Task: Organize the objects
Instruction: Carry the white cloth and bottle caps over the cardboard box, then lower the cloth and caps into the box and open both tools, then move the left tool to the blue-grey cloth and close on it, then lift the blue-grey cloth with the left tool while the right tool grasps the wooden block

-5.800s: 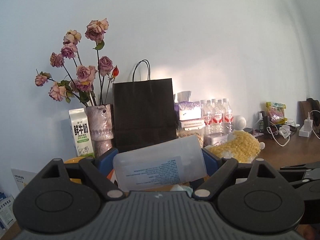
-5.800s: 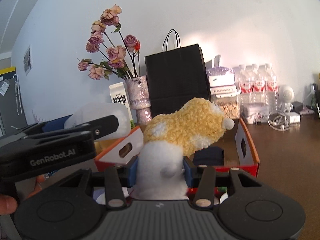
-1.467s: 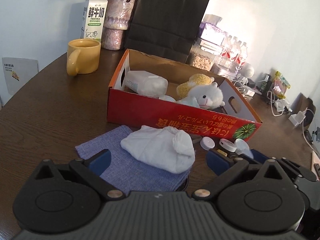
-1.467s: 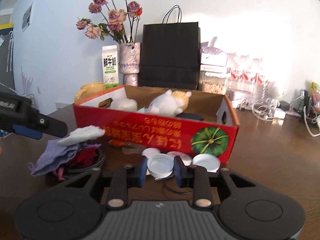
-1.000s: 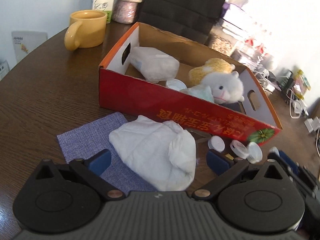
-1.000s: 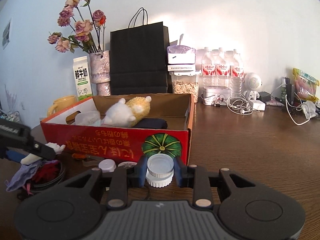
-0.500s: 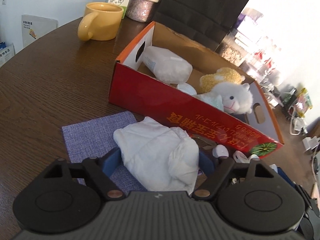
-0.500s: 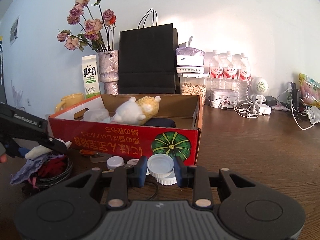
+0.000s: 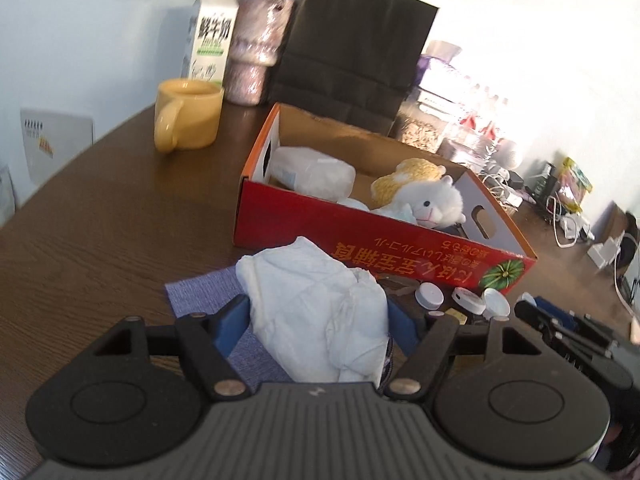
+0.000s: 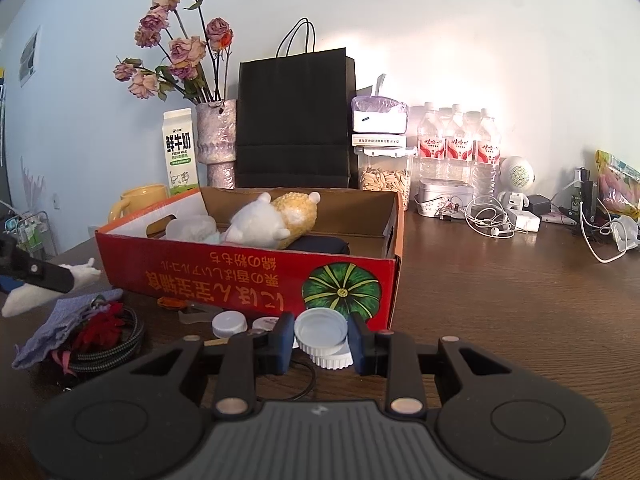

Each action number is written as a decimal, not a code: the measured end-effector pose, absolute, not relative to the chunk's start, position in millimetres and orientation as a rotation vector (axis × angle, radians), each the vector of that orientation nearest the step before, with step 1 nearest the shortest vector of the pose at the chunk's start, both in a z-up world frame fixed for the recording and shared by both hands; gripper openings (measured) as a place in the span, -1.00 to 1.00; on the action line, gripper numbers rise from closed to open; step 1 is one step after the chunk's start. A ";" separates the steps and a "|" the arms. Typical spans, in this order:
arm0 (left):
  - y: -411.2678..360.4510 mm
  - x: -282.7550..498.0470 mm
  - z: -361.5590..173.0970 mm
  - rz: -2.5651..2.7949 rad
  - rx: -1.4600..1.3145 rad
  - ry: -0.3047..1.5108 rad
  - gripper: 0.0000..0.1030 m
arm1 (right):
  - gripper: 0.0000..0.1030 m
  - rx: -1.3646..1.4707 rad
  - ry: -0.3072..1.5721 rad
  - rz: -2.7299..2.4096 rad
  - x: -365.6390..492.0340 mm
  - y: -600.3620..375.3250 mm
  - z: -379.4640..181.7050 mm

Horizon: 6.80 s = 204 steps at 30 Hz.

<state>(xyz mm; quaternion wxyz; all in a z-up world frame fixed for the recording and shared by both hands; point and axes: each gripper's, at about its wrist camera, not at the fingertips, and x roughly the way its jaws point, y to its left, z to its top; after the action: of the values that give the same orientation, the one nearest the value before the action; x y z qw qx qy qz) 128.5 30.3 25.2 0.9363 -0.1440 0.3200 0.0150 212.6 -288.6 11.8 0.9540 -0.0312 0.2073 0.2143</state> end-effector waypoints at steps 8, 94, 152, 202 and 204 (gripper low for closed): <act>24.5 110.5 24.7 0.019 -0.189 0.578 0.42 | -0.46 -0.075 0.410 0.435 209.7 -286.6 12.7; -0.4 266.6 48.6 0.063 -0.106 0.399 1.00 | 1.00 0.011 0.383 0.371 329.7 -225.2 48.0; 39.6 140.7 -18.8 0.065 -0.275 0.699 1.00 | 1.00 -0.128 0.424 0.440 201.9 -258.0 12.2; 49.2 113.0 -13.6 0.148 0.041 0.583 0.79 | 1.00 -0.134 0.463 0.442 205.5 -255.8 7.1; 53.4 117.5 -13.6 0.195 0.023 0.596 1.00 | 1.00 -0.135 0.464 0.446 205.5 -255.5 7.2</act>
<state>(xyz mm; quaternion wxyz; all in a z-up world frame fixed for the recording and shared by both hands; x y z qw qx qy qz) 117.5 53.4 -13.6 0.9512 0.0115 0.2930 0.0958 205.5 -255.5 7.2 0.9465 -0.0662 0.2279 0.2189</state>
